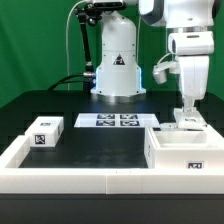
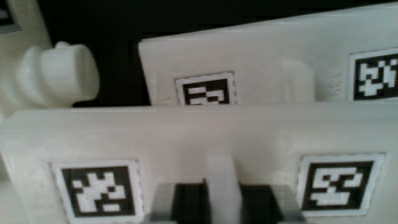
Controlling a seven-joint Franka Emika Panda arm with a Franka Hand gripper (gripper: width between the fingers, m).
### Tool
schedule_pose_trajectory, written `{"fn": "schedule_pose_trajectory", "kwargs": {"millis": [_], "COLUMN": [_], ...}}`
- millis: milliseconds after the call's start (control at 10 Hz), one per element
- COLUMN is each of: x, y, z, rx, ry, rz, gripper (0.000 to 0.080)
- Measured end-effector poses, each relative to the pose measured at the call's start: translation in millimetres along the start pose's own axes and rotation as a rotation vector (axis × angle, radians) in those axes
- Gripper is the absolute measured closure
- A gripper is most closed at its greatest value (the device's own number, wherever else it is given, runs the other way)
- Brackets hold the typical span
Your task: Assemble cabinet
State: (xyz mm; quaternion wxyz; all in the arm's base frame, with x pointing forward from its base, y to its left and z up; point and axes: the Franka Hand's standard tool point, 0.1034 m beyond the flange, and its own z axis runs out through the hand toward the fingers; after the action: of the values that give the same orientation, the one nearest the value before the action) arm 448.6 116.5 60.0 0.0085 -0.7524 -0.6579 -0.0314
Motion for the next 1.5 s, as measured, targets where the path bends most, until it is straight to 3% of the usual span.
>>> {"fn": "schedule_pose_trajectory", "kwargs": {"millis": [200,1500], "x": [-2.0,-5.0], "y": [2.2,13.4], "z": [-0.8,0.4], "rx": [0.011,0.004], "ry": [-0.008,-0.001], "rz": [-0.009,-0.001], "gripper": [0.0731,0.0731]}}
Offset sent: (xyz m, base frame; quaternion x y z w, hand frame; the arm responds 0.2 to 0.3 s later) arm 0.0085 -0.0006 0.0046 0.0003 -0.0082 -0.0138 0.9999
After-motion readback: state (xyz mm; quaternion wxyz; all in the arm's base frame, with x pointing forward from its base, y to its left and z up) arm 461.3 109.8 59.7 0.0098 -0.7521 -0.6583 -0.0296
